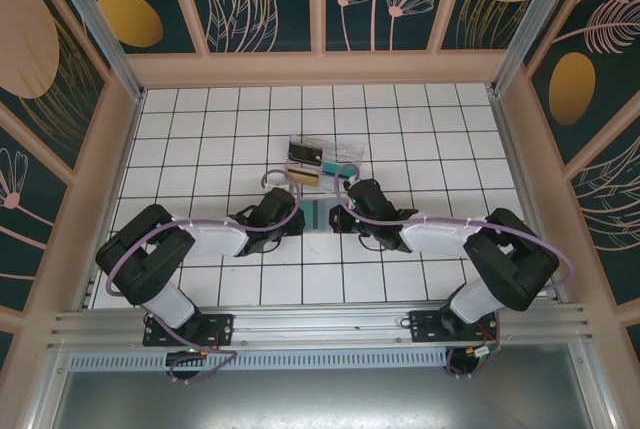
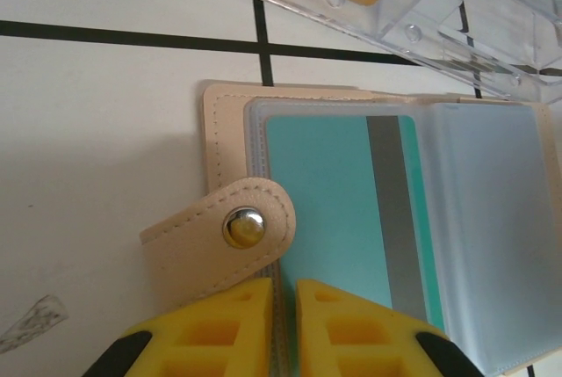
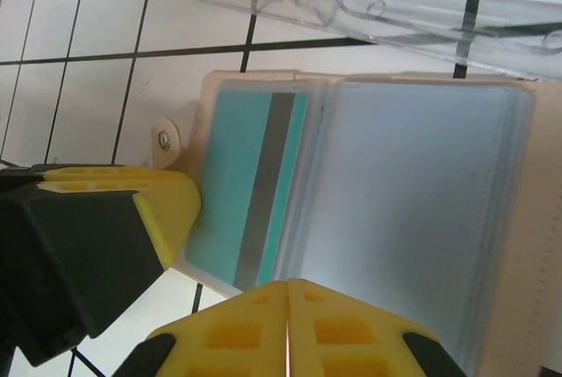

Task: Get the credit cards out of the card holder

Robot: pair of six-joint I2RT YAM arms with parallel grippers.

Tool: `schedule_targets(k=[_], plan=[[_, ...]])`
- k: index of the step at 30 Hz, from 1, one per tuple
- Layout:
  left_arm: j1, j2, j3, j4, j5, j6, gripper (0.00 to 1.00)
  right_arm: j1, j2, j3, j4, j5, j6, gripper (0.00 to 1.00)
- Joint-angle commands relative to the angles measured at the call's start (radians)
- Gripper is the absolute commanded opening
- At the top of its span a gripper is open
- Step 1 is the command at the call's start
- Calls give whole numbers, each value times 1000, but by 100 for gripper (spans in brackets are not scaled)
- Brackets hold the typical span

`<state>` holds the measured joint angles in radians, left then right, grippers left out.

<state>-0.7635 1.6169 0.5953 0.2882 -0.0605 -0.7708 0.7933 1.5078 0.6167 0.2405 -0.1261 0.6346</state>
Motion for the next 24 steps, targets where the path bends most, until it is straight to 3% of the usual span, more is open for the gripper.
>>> schedule_targets(k=[1,24], plan=[[7,20,11,-7,40,-7,16,7,35,40,39,-33,24,10],[7,62,70,-57,30,5,18,-16,134,86,54,-41,86,15]])
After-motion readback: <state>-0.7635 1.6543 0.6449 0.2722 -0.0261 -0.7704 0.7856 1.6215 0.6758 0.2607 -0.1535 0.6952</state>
